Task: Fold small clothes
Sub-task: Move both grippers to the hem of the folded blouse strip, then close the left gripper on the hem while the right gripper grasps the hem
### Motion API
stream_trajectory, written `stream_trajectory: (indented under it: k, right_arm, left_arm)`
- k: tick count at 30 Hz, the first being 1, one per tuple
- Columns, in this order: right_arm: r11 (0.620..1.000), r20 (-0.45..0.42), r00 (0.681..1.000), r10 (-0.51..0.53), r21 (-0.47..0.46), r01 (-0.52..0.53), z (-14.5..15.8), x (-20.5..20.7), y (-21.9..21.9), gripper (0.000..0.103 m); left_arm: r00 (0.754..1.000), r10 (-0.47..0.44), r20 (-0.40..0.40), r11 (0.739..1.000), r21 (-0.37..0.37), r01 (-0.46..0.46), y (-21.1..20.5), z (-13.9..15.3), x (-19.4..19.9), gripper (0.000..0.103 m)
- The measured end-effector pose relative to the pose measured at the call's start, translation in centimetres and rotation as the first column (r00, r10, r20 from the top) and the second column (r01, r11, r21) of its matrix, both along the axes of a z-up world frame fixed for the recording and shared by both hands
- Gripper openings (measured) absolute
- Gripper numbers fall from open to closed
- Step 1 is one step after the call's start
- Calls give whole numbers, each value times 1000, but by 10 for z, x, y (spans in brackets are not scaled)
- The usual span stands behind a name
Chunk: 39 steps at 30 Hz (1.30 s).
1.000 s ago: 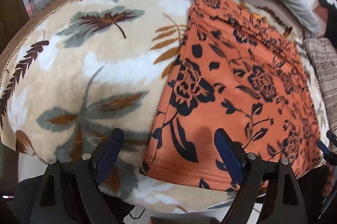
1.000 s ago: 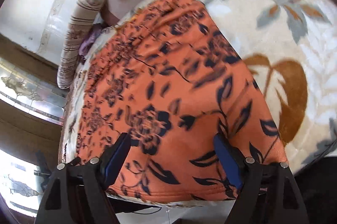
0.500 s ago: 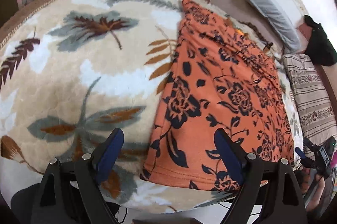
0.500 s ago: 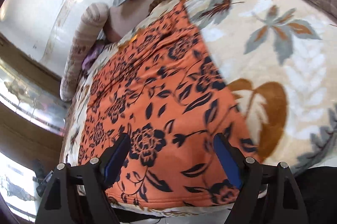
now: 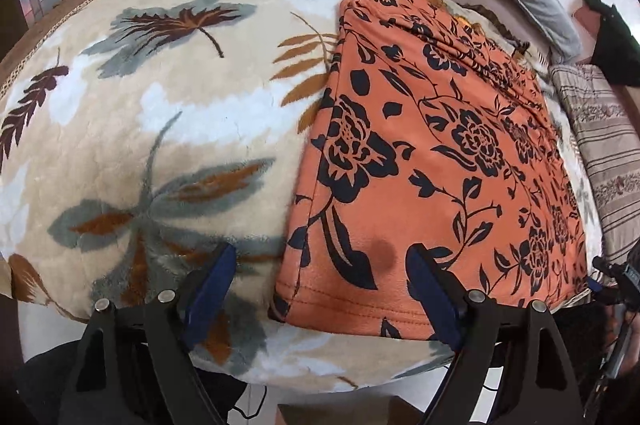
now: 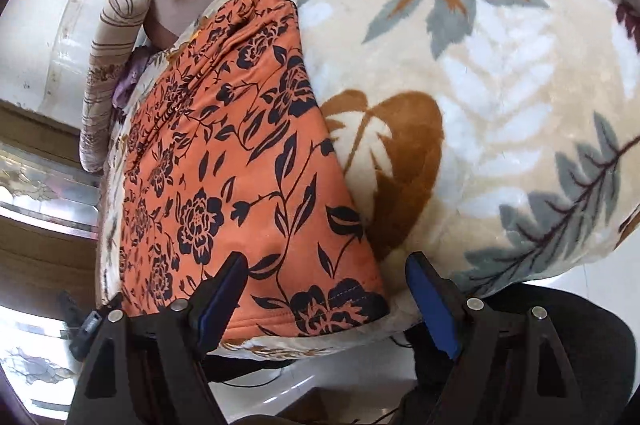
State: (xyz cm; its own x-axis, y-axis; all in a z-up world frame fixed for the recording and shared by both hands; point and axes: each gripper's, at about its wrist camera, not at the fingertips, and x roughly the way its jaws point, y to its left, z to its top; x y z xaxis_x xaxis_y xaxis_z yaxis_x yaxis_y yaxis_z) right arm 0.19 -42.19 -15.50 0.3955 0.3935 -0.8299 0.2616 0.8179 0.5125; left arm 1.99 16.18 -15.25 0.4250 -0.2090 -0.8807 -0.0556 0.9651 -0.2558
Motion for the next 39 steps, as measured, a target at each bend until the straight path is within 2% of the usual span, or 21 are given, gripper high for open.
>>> stream_trajectory:
  k: [2, 3, 4, 8, 10, 16, 17, 19, 21, 24, 28, 32, 34, 35, 36, 39]
  right_arm:
    - [1000, 5, 1000, 30, 8, -30, 2, 0, 7, 65]
    - [999, -1, 999, 34, 4, -34, 2, 1, 9, 51]
    - [1000, -4, 1000, 31, 2, -31, 1, 1, 8, 46]
    - [1000, -17, 1000, 11, -12, -11, -3, 2, 5, 48]
    - [1000, -5, 1000, 13, 6, -13, -3, 1, 4, 55]
    - [1000, 2, 1000, 20, 7, -20, -3, 1, 5, 56]
    - [1000, 2, 1000, 24, 4, -24, -3, 1, 6, 56]
    - [1000, 3, 1000, 21, 5, -21, -3, 1, 7, 55]
    - [1000, 1, 1000, 22, 2, -22, -4, 1, 8, 54]
    - [1000, 3, 1000, 23, -1, -23, -1, 1, 8, 54]
    - [1000, 4, 1000, 18, 4, -18, -1, 0, 5, 54]
    - [999, -4, 1000, 31, 10, -31, -5, 4, 5, 54]
    - [999, -4, 999, 35, 5, -35, -5, 3, 5, 42]
    - [999, -4, 999, 38, 8, -38, -6, 3, 5, 22]
    - [999, -11, 999, 40, 17, -40, -7, 2, 4, 11]
    - [999, 26, 999, 38, 22, -39, 5, 0, 4, 9]
  left_arm:
    - [1000, 0, 6, 1000, -7, 0, -1, 2, -2, 82]
    - [1000, 7, 5, 1000, -3, -7, 1, 3, -3, 76]
    - [1000, 13, 4, 1000, -3, -13, 2, 3, -3, 72]
    - [999, 33, -5, 998, -47, -34, 13, 2, -5, 71]
    - [1000, 24, -7, 999, -30, -24, 10, 2, -6, 71]
    - [1000, -1, -21, 1000, 6, 1, 1, 2, -7, 71]
    - [1000, 4, -22, 1000, 10, -3, 1, 3, -7, 68]
    - [1000, 9, -22, 1000, 21, -9, 2, 4, -7, 42]
    - [999, 30, -32, 999, 14, -30, 7, 4, -7, 37]
    - [999, 29, -36, 1000, 0, -29, 7, 5, -9, 38]
    - [999, -4, -44, 1000, 23, 5, -1, 1, -9, 51]
    - [999, -11, -51, 999, 48, 14, -6, -1, -5, 49]
    - [999, -16, -46, 998, 56, 19, -5, 2, -4, 8]
    - [999, -24, -46, 999, 22, 25, -4, 3, -3, 8]
    - [999, -22, -37, 1000, 13, 23, -3, 7, -4, 8]
    - [1000, -23, 12, 1000, -1, 23, -2, 26, -9, 7]
